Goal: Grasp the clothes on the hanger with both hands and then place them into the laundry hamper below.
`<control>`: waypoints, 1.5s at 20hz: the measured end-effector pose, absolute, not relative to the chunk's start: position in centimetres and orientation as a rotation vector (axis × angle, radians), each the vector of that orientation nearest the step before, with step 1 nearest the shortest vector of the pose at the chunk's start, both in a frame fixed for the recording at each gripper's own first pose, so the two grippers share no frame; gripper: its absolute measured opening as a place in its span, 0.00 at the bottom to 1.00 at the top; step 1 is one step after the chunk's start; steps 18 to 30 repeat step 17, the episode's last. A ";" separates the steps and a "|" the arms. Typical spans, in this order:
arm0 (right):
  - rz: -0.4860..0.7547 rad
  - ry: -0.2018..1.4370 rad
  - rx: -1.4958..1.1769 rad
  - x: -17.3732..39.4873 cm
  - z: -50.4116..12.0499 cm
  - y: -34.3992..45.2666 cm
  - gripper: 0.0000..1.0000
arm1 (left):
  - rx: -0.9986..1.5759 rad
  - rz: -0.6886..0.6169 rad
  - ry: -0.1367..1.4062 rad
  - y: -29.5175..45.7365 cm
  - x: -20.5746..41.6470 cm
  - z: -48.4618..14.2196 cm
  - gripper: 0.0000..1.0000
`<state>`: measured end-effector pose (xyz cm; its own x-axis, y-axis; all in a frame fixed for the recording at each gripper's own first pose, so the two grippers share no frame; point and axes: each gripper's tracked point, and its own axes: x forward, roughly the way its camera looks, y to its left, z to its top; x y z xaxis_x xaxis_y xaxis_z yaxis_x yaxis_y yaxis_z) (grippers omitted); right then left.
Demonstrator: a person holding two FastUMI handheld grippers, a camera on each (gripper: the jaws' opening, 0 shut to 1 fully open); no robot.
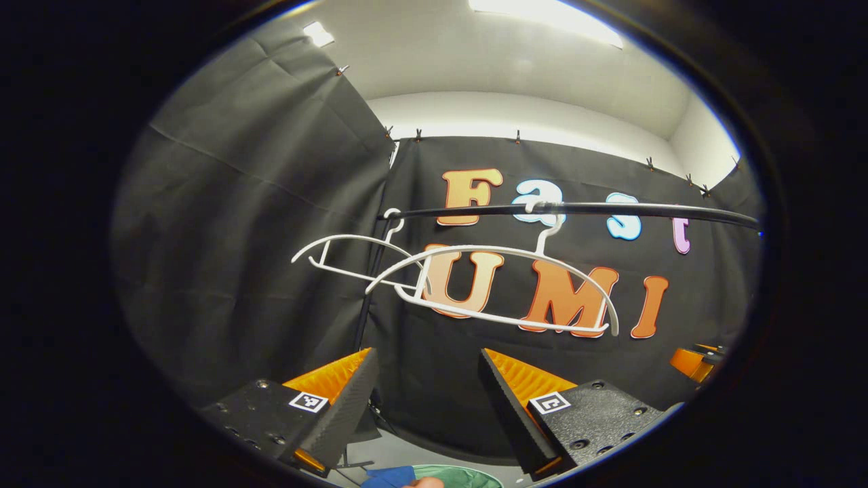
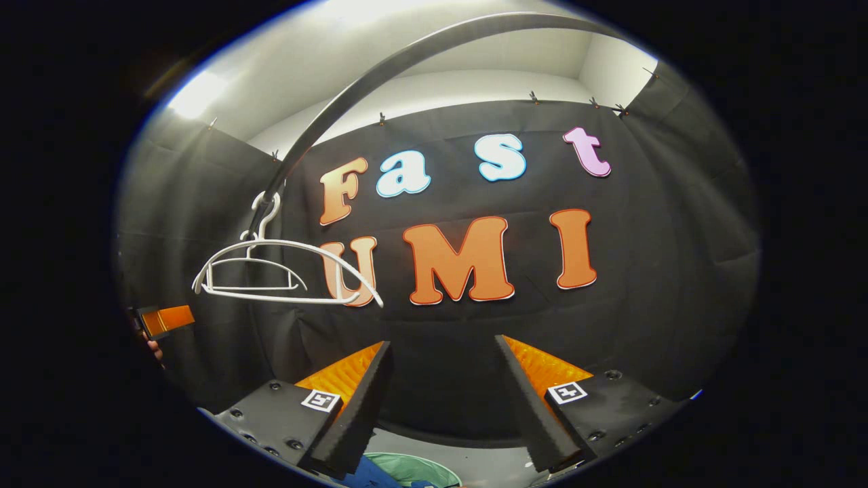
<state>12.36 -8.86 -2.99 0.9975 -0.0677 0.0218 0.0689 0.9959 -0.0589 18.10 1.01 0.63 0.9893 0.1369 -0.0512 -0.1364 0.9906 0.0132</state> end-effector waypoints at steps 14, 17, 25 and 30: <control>-0.045 -0.016 -0.081 12.1 -3.1 -7.6 0.96 | 0.012 0.150 0.043 1.5 17.2 0.9 0.93; -0.051 -0.021 -0.085 12.0 -2.8 -7.9 0.96 | 0.010 0.154 0.048 1.7 17.1 0.8 0.88; -0.051 -0.021 -0.085 12.0 -2.8 -7.9 0.96 | 0.010 0.154 0.048 1.7 17.1 0.8 0.88; -0.051 -0.021 -0.085 12.0 -2.8 -7.9 0.96 | 0.010 0.154 0.048 1.7 17.1 0.8 0.88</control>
